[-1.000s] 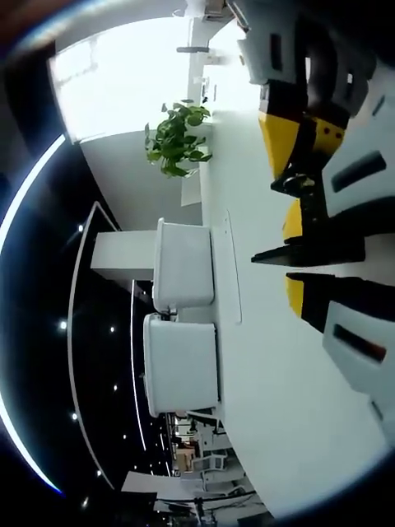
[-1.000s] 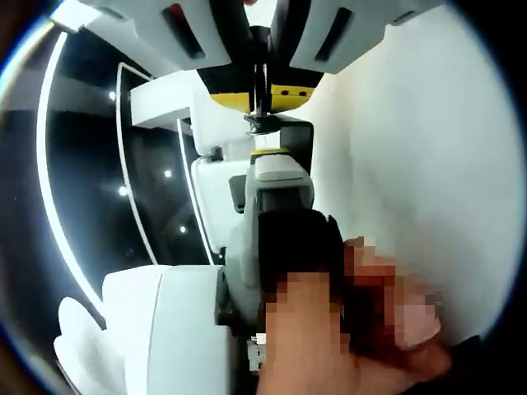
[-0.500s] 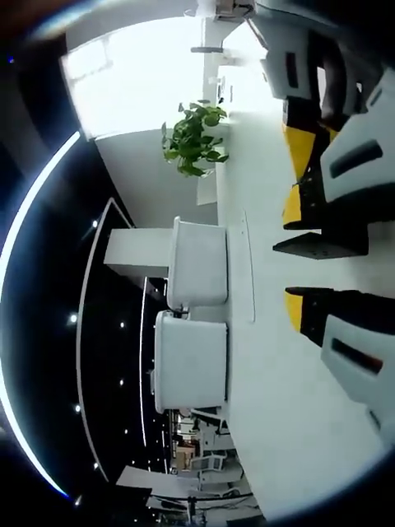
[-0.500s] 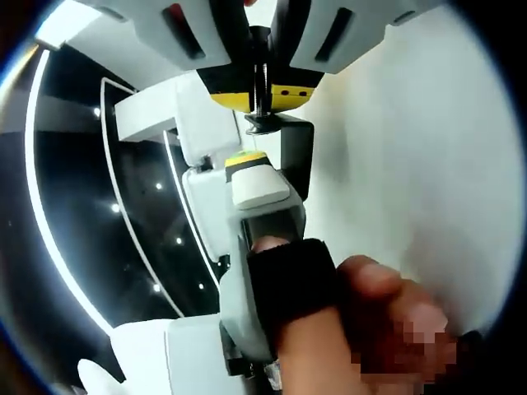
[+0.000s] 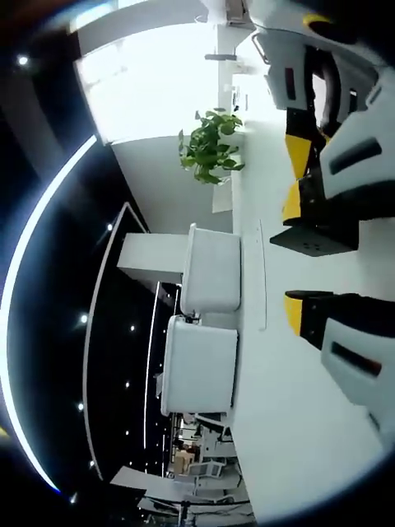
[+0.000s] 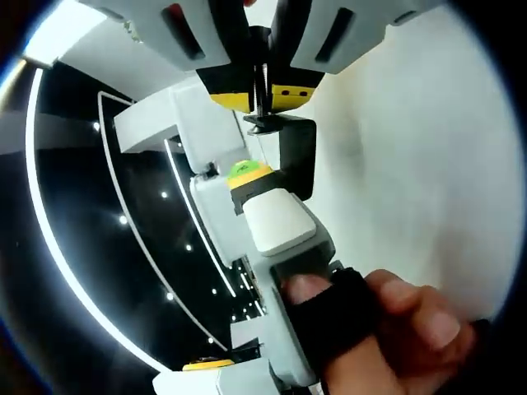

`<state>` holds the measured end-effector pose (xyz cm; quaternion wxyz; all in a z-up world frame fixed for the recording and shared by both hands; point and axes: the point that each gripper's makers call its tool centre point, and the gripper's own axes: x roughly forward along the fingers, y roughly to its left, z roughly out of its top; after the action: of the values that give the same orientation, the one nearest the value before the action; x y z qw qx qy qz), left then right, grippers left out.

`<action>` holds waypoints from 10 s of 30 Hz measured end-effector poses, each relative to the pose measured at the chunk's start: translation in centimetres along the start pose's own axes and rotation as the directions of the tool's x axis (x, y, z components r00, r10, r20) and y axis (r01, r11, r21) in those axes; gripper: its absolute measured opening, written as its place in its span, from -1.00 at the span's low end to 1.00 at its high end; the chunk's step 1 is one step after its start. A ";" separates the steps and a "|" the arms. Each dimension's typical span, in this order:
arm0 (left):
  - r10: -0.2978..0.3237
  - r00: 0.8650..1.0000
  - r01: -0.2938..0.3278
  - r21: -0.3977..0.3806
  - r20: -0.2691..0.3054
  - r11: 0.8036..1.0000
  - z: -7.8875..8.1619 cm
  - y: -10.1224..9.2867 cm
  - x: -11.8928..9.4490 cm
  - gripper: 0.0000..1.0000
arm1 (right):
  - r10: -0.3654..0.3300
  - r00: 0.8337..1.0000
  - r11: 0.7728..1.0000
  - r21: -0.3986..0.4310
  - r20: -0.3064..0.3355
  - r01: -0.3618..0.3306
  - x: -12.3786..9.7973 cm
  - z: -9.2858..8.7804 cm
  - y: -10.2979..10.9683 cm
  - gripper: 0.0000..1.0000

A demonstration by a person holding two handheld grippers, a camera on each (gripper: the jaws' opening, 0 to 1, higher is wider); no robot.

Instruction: Clamp the fixed fixture on the desktop, loosen the retaining clip, secure it to the edge of the desk, and tighten the retaining clip.

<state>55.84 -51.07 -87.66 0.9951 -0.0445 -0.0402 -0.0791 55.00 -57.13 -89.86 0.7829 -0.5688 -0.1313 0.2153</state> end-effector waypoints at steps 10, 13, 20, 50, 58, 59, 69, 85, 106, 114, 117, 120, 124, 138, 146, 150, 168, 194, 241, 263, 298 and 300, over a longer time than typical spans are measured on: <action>-0.024 1.000 0.024 -0.002 0.020 1.000 0.5 -0.6 -0.2 -0.37 | 0.022 1.000 1.000 0.004 -0.011 -0.022 0.3 -0.2 0.6 -0.94; -0.029 0.999 0.030 -0.021 0.042 0.999 1.1 -0.6 -0.5 -0.33 | 0.021 1.000 1.000 0.000 -0.009 -0.021 0.3 -0.1 0.6 -0.94; 0.005 0.992 0.008 -0.104 0.123 0.995 2.7 0.8 -1.5 -0.34 | 0.017 1.000 1.000 0.015 -0.025 -0.017 0.4 -0.6 0.4 -0.94; 0.280 0.935 -0.222 -0.257 0.218 0.941 4.9 7.6 -10.8 -0.54 | -0.046 0.993 0.996 0.080 0.112 0.037 -7.0 2.4 -2.0 -0.94; 0.132 0.971 -0.116 -0.088 0.200 0.989 5.1 2.7 -16.3 -0.56 | -0.085 0.975 0.972 0.234 0.203 0.036 -14.7 4.3 -4.8 -0.94; 0.119 0.977 -0.109 -0.066 0.175 0.992 4.8 2.2 -17.0 -0.56 | -0.085 0.974 0.970 0.241 0.210 0.032 -15.7 4.6 -4.8 -0.94; 0.157 0.980 -0.168 0.096 0.119 0.981 4.9 0.6 -26.2 -0.58 | -0.063 0.964 0.949 0.315 0.258 -0.022 -24.2 6.0 -1.6 -0.94; 0.043 0.999 -0.045 0.083 0.030 0.996 -0.9 -4.5 -31.5 -0.86 | 0.019 0.984 0.900 0.426 0.174 -0.093 -28.3 4.8 6.9 -0.94; -0.044 0.999 0.044 0.002 0.022 0.999 -2.8 -7.4 -30.5 -0.81 | -0.041 0.995 0.682 0.730 0.088 -0.037 -27.5 1.1 9.1 -0.95; -0.121 0.993 0.121 0.010 0.015 0.993 -3.1 -10.1 -29.2 -0.82 | -0.014 0.999 0.572 0.820 0.048 -0.031 -26.1 -1.1 10.3 -0.94; -0.171 0.985 0.171 -0.007 0.010 0.985 -3.2 -11.4 -29.1 -0.82 | 0.002 0.999 0.508 0.860 0.037 -0.033 -25.9 -2.0 10.7 -0.94; -0.199 0.980 0.199 -0.010 0.014 0.980 -3.4 -12.3 -29.0 -0.85 | 0.013 1.000 0.457 0.889 0.025 -0.028 -25.2 -3.1 11.0 -0.94; -0.215 0.976 0.217 0.047 -0.044 0.975 -4.7 -12.9 -28.7 -0.85 | 0.031 0.999 0.414 0.910 0.015 -0.026 -24.9 -4.0 11.3 -0.95; -0.423 0.904 0.426 0.043 -0.070 0.904 -5.1 -18.2 -27.4 -0.93 | 0.051 0.996 0.298 0.951 0.069 -0.081 -23.8 -4.5 11.6 -0.94; -0.585 0.807 0.589 0.055 -0.081 0.806 -5.1 -23.5 -25.2 -0.92 | 0.054 0.992 0.325 0.937 0.114 -0.126 -23.7 -4.4 11.8 -0.94; -0.596 0.796 0.603 0.056 -0.105 0.796 -6.0 -24.0 -23.9 -0.92 | 0.052 0.991 0.344 0.930 0.122 -0.133 -23.5 -4.5 11.8 -0.93; -0.596 0.795 0.605 0.079 -0.112 0.793 -7.4 -23.4 -23.3 -0.98 | -0.002 1.000 0.423 0.906 0.002 -0.001 -24.1 -4.6 12.7 -0.15; -0.601 0.790 0.611 0.064 -0.122 0.789 -7.4 -23.4 -23.3 -0.98 | 0.025 0.993 0.392 0.915 -0.112 0.093 -21.3 -6.6 15.9 -0.50; -0.537 0.826 0.558 0.118 -0.170 0.821 -8.0 -21.2 -24.5 -0.98 | 0.008 0.975 0.364 0.909 -0.224 0.206 -22.2 -7.4 17.1 -0.11; -0.498 0.844 0.527 0.134 -0.200 0.839 -7.3 -22.7 -23.5 -0.98 | 0.178 0.971 0.469 0.854 0.159 -0.226 -22.8 -5.6 15.8 -0.52; -0.487 0.849 0.516 0.127 -0.206 0.847 -7.9 -22.2 -23.2 -0.98 | 0.089 0.996 0.395 0.919 -0.018 -0.019 -24.4 -7.4 16.1 -0.10; -0.495 0.845 0.523 0.116 -0.204 0.844 -7.8 -22.2 -23.2 -0.98 | 0.065 0.995 0.362 0.931 -0.075 0.046 -24.4 -7.3 15.8 -0.03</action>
<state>29.98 -70.02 -95.65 0.9380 0.0580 0.0261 -0.3408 34.01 -70.97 -106.23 0.9714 -0.0378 0.0550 0.2279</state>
